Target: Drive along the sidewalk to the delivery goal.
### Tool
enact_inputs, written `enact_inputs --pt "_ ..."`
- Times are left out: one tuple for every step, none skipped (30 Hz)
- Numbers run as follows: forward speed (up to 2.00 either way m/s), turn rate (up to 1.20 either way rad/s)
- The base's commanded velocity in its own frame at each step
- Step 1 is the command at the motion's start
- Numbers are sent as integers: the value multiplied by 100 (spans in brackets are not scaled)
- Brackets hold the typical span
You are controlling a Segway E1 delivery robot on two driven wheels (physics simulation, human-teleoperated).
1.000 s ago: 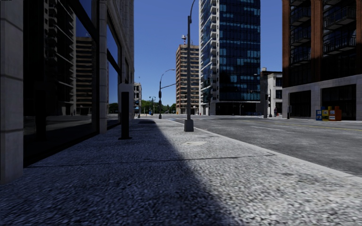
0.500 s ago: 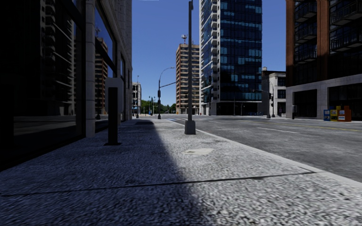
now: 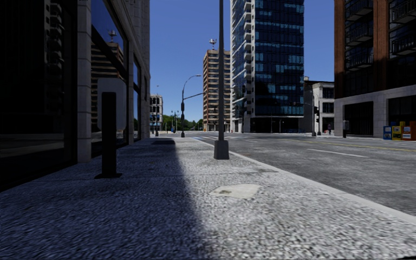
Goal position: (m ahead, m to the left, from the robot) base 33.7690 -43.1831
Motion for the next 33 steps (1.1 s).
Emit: enact_inputs --pt "200 22" --pt "200 26" --pt "200 27" --pt "200 27" --pt "200 27" --pt "200 27" --pt "200 27" --pt "200 27" --pt "200 27" --pt "200 27" --pt "200 27" --pt "200 27" --pt "200 27" --pt "200 27" --pt "200 27" --pt "200 27" --pt "200 27" --pt "200 27" --pt "200 27" --pt "200 27" --pt "200 27" --pt "200 27" --pt "200 27" --pt "200 27" --pt "200 27" --pt "200 27" --pt "200 27" --pt "200 27" --pt "200 27" --pt "200 27" --pt "200 27" --pt "200 27" --pt "200 27"
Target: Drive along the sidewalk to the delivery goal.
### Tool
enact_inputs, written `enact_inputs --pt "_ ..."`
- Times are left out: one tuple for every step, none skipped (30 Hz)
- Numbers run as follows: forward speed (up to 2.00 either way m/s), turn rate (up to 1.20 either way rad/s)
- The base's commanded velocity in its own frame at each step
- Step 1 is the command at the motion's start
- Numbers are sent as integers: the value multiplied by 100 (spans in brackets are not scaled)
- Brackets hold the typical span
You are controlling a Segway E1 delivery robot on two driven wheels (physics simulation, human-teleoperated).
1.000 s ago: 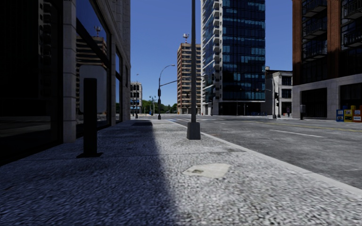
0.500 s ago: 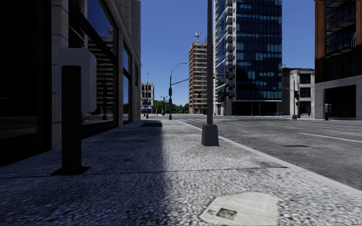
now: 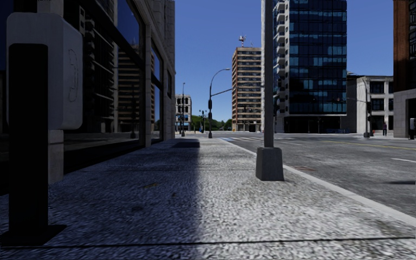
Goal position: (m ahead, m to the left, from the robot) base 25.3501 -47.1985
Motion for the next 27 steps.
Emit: enact_inputs --pt "200 27" --pt "200 27" --pt "200 27" --pt "200 27" --pt "200 27" --pt "200 27" --pt "200 27" --pt "200 27" --pt "200 27" --pt "200 27" --pt "200 27" --pt "200 27" --pt "200 27" --pt "200 0" --pt "200 0" --pt "200 0" --pt "200 0" --pt "200 0" --pt "200 0" --pt "200 0" --pt "200 0" --pt "200 0" --pt "200 0" --pt "200 0" --pt "200 0" --pt "200 0" --pt "200 0"
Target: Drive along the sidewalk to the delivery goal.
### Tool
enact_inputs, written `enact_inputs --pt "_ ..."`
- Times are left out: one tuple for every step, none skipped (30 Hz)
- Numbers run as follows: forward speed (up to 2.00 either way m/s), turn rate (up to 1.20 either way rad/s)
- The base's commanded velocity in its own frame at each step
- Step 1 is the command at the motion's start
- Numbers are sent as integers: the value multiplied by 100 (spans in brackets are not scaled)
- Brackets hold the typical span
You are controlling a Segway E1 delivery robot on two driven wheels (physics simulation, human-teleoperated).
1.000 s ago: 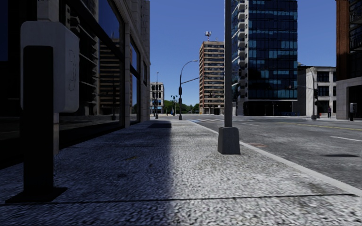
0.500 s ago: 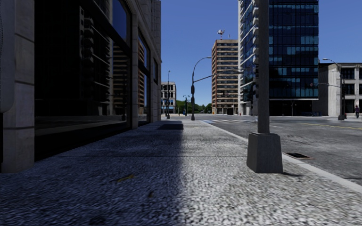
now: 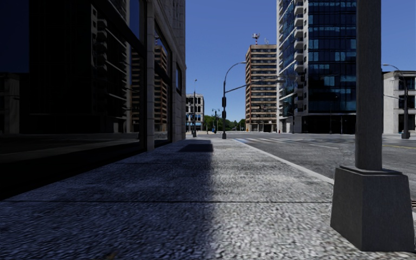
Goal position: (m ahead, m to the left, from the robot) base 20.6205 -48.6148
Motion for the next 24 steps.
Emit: enact_inputs --pt "200 0" --pt "200 0" --pt "200 0" --pt "200 0" --pt "200 0" --pt "200 0" --pt "200 0" --pt "200 0" --pt "200 0" --pt "200 0" --pt "200 0" --pt "200 0" --pt "200 0" --pt "200 0" --pt "200 0" --pt "200 0" --pt "200 0" --pt "200 0" --pt "200 0" --pt "200 0" --pt "200 0" --pt "200 0" --pt "200 0" --pt "200 0"
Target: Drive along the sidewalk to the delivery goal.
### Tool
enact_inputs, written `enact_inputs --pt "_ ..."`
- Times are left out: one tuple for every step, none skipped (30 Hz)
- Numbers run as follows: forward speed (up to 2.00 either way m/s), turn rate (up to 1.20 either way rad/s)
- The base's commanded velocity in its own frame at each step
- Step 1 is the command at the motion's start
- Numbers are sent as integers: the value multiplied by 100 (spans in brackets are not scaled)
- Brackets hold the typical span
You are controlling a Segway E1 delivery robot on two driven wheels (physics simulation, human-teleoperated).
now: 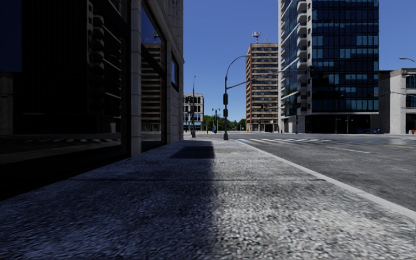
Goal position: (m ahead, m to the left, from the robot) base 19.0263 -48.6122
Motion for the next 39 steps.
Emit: enact_inputs --pt "200 0" --pt "200 0" --pt "200 0" --pt "200 4" --pt "200 12" --pt "200 22" --pt "200 25" --pt "200 0" --pt "200 0" --pt "200 0" --pt "200 0" --pt "200 0" --pt "200 0" --pt "200 0" --pt "200 0" --pt "200 0" --pt "200 0" --pt "200 0" --pt "200 0" --pt "200 0" --pt "200 0" --pt "200 0" --pt "200 0" --pt "200 0" --pt "200 0" --pt "200 0" --pt "200 0" --pt "200 0" --pt "200 0" --pt "200 0" --pt "200 0" --pt "200 0" --pt "200 0" --pt "200 0" --pt "200 0" --pt "200 0" --pt "200 0" --pt "200 0" --pt "200 0"
